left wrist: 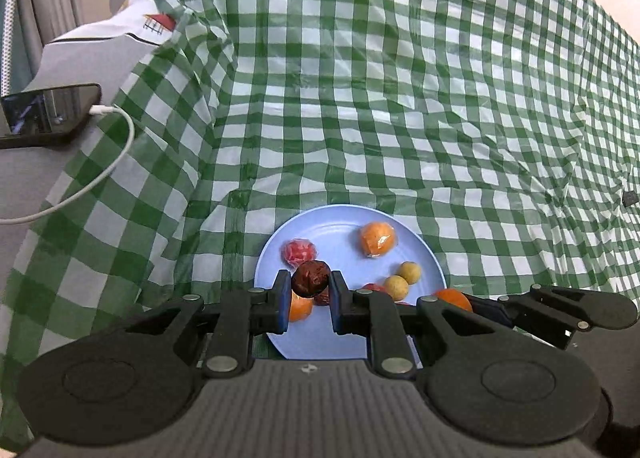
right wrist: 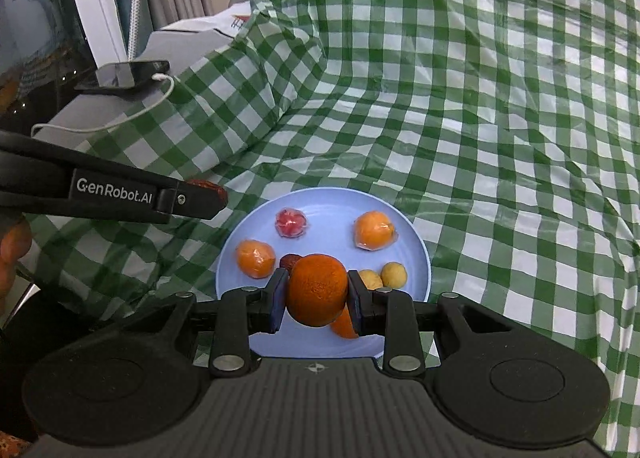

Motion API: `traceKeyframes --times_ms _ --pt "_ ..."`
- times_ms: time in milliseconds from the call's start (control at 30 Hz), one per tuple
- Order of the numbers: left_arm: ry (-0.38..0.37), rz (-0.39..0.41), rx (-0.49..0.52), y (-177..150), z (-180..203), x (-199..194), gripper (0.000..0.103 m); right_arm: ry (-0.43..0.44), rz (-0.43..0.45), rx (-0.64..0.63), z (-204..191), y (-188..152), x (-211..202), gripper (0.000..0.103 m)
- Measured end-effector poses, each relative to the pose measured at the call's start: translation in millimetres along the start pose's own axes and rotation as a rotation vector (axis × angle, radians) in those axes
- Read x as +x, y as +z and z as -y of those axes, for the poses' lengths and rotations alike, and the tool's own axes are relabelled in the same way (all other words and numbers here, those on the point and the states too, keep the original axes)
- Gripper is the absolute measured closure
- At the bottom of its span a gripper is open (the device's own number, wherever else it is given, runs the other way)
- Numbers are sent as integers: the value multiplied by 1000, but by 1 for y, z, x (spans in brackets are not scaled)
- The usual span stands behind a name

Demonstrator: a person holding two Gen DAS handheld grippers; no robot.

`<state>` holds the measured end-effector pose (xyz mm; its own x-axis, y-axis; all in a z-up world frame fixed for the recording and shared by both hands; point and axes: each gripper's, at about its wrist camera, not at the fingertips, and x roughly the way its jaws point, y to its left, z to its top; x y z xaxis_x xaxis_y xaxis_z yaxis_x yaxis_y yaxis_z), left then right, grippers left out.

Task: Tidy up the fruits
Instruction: 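Carry the red date and tangerine over the blue plate with both tools, then open both tools to drop the date and tangerine onto the plate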

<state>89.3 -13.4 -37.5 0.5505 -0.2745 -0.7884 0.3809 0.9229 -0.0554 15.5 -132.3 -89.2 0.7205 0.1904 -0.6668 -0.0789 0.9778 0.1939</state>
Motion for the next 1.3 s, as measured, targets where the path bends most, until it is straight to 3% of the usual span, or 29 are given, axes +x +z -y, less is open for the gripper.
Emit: traceKeyframes --times_ms 567,600,633,667,700,767,867,1033,1300 --pt "7 -56 56 11 -3 49 78 0 -76 -14 9 10 45 69" --pt "-8 -51 66 11 -3 49 57 8 -82 -20 9 11 48 69" --pt "-8 -43 66 12 -3 48 20 17 -81 -24 9 12 49 61" --pt "9 -25 60 13 -4 46 5 21 -80 -31 9 14 50 45" --pt "39 18 51 12 -4 41 0 17 -71 -37 9 16 49 40" --pt "53 59 66 11 -4 31 0 3 -53 -46 9 18 43 21" --pt "73 0 76 8 -4 24 0 -24 -47 -42 9 15 28 9" --pt "97 -44 37 -15 -5 0 0 -46 -64 4 6 -2 -4 4" --pt "146 -32 9 -44 -1 -48 0 -78 -38 70 -11 -24 -49 2"
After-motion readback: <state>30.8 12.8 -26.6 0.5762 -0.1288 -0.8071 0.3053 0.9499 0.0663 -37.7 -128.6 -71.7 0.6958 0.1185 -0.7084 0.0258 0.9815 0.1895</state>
